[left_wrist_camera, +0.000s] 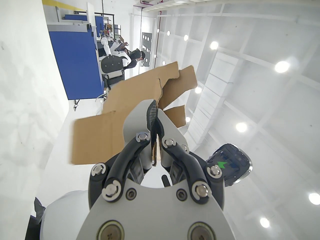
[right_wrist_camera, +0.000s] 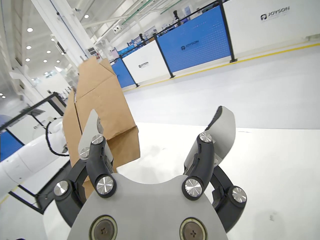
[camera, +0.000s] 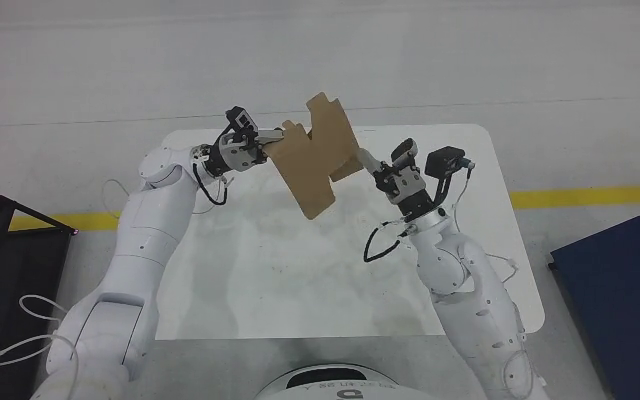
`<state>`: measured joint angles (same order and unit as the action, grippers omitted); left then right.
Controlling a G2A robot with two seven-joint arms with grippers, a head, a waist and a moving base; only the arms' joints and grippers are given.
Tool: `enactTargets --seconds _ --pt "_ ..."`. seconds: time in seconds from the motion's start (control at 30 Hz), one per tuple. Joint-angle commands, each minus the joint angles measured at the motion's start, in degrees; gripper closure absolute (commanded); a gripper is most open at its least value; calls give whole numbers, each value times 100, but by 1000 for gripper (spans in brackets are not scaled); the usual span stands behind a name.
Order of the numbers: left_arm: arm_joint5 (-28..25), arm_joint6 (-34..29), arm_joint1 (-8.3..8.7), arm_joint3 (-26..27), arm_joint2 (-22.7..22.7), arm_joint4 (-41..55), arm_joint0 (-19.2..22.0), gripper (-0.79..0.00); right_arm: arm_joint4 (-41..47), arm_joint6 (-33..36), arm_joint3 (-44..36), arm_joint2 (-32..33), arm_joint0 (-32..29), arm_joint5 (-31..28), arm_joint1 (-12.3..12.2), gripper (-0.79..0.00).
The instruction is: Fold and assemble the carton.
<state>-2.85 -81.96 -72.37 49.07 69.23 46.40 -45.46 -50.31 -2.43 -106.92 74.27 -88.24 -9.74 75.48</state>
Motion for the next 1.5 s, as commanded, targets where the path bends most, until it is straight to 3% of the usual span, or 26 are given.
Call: enactTargets --seconds 0.0,0.07,0.17,0.23,0.43,0.53,0.6,0.67,0.97,1.0,1.1,1.23,1.4,1.47 --pt "-47 -45 -6 -14 3 64 2 0 220 -168 -67 132 -111 50 0 -751" --pt "-87 -121 -12 -15 8 151 -2 0 527 -292 -156 254 -234 -35 -2 -730" --pt "-131 -200 -17 -34 25 263 -12 0 1187 -381 -258 351 -405 -669 -13 -656" --pt "-142 -226 -20 -48 29 315 -17 0 1101 -396 -201 437 -444 -801 -29 -643" --pt "104 41 -16 -129 -20 199 17 0 -2110 -1011 -169 -192 -348 582 -5 -662" --pt "283 282 -22 -103 -76 104 53 0 -2830 -1052 -69 -463 -232 1087 28 -656" --pt "349 395 -28 -75 -93 100 59 0 -2522 -1099 -19 -516 -121 1101 60 -785" --pt "394 543 -34 -42 -95 126 47 0 -1724 -1264 12 -432 -33 901 90 -785" --pt "534 1137 -59 143 28 558 -165 0 -1724 -1264 12 -432 -33 901 90 -785" --pt "546 1176 -54 169 40 548 -181 0 -1664 -1263 -8 -454 -36 835 92 -785" --pt "575 1225 -39 260 71 514 -214 0 -19 -1541 -14 -359 -131 -633 86 -785" --pt "649 1275 -29 347 54 422 -227 0 1074 -1442 230 -264 -88 -1922 56 -785" --pt "691 1320 -44 389 -2 410 -205 0 2000 -1010 596 -578 158 -2572 82 -785" --pt "701 1330 -50 405 -27 388 -184 0 2092 -906 698 -585 242 -2561 85 -785"
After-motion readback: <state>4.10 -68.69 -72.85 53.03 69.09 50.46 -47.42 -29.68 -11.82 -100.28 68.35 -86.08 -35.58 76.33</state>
